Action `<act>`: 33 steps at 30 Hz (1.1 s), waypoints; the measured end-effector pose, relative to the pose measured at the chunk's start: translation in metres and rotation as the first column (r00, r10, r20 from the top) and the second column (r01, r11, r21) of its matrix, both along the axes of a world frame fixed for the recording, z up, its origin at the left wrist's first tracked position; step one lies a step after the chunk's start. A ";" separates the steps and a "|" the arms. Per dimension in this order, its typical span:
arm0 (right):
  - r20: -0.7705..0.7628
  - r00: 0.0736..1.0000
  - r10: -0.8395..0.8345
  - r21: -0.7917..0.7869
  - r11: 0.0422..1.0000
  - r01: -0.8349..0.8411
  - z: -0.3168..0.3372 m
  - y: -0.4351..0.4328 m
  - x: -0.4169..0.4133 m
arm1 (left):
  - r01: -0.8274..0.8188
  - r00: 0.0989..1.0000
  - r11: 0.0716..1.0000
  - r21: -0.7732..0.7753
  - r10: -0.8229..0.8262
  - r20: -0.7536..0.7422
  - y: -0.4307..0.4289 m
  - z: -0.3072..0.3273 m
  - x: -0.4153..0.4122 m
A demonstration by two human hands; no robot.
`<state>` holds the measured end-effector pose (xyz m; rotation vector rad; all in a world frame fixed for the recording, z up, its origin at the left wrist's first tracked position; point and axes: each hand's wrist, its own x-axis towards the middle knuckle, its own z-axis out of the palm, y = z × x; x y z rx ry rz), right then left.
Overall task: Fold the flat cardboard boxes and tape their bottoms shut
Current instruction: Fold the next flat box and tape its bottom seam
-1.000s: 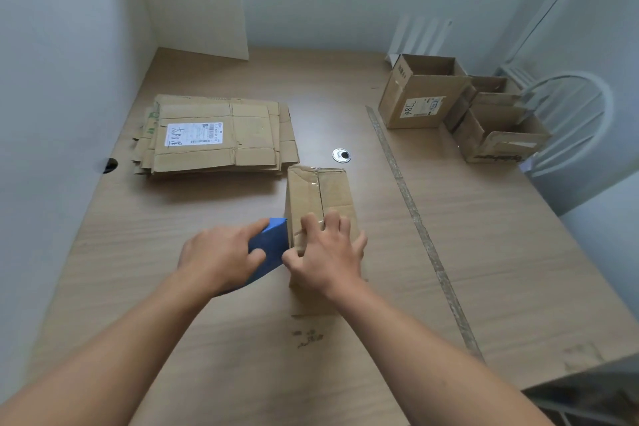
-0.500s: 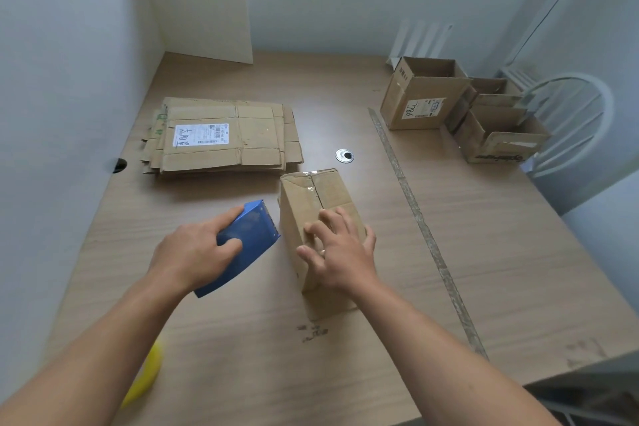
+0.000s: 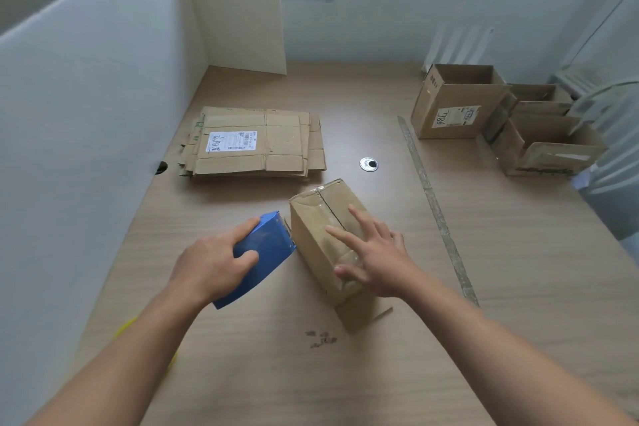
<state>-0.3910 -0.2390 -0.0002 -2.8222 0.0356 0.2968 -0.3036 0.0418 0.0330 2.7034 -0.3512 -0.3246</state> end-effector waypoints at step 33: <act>0.127 0.992 -0.023 -0.101 0.994 0.036 0.003 0.032 0.019 | -0.310 0.950 0.933 -0.184 0.313 -0.017 0.001 0.012 -0.075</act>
